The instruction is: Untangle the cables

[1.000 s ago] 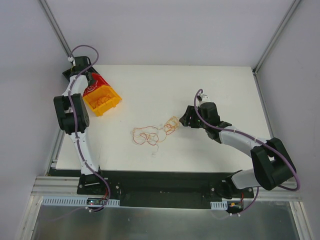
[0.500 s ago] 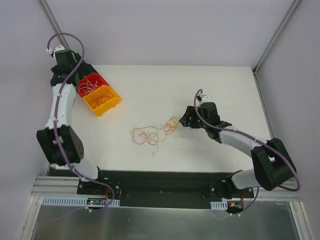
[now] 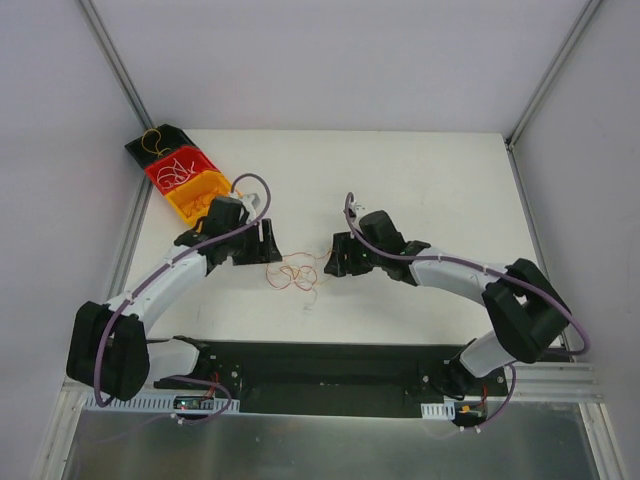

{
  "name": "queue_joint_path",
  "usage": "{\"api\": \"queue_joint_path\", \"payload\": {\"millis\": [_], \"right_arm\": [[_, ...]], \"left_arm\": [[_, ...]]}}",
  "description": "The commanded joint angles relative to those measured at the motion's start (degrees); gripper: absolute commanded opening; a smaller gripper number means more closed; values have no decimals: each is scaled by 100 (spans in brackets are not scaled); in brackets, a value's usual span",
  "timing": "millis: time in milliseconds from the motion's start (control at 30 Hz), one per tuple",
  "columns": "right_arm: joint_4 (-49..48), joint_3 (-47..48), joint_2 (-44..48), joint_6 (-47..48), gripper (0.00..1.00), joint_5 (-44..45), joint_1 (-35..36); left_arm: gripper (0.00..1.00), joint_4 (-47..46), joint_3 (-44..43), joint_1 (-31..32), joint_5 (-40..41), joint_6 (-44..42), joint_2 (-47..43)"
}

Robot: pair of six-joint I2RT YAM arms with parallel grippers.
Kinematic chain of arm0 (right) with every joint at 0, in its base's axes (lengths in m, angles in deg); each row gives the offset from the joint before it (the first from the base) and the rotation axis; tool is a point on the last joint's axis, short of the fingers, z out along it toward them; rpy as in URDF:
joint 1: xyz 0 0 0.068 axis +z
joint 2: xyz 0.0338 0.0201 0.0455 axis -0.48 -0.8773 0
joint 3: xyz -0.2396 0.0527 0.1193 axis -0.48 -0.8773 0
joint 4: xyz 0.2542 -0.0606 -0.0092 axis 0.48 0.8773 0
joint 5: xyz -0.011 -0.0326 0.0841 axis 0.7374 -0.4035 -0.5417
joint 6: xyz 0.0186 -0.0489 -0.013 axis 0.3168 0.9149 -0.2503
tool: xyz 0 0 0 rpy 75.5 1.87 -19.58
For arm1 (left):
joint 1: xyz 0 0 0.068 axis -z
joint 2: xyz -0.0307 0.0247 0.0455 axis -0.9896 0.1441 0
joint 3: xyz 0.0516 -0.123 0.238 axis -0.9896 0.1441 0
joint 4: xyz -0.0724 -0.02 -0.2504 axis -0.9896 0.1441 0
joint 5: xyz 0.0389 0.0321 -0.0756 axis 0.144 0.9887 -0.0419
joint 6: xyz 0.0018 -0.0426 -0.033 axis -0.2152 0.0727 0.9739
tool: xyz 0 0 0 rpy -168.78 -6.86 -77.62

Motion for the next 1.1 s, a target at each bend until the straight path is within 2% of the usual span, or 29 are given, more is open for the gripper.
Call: {"api": "queue_joint_path", "payload": {"millis": [0, 133, 267, 600, 700, 767, 900, 967, 1000, 1067], "right_arm": [[-162, 523, -437, -262, 57, -429, 32], [-47, 410, -385, -745, 55, 62, -187], [-329, 164, -358, -1036, 52, -306, -539], [-338, -30, -191, -799, 50, -210, -610], [-373, 58, -340, -825, 50, -245, -610], [-382, 111, -437, -860, 50, -201, -610], [-391, 356, -744, -1018, 48, -70, -592], [-303, 453, -894, -1194, 45, 333, -557], [-233, 523, -981, -1247, 44, 518, -548], [-215, 716, -1210, -1282, 41, 721, -504]], "left_arm": [[62, -1029, 113, 471, -479, -141, 219], [68, -1882, 70, 804, -708, 534, 816], [71, -2182, -246, 1042, -620, 1396, 1730], [59, -2200, -713, 1341, -5, 2671, 2716], [56, -2244, -809, 1394, -14, 2742, 2927], [47, -2244, -906, 1421, -5, 2672, 3015], [22, -2235, -1012, 1438, 4, 2436, 3015], [4, -2183, -968, 1482, 179, 2216, 2797], [0, -2174, -933, 1517, 267, 2084, 2647], [0, -2122, -906, 1640, 399, 1724, 2313]]}}
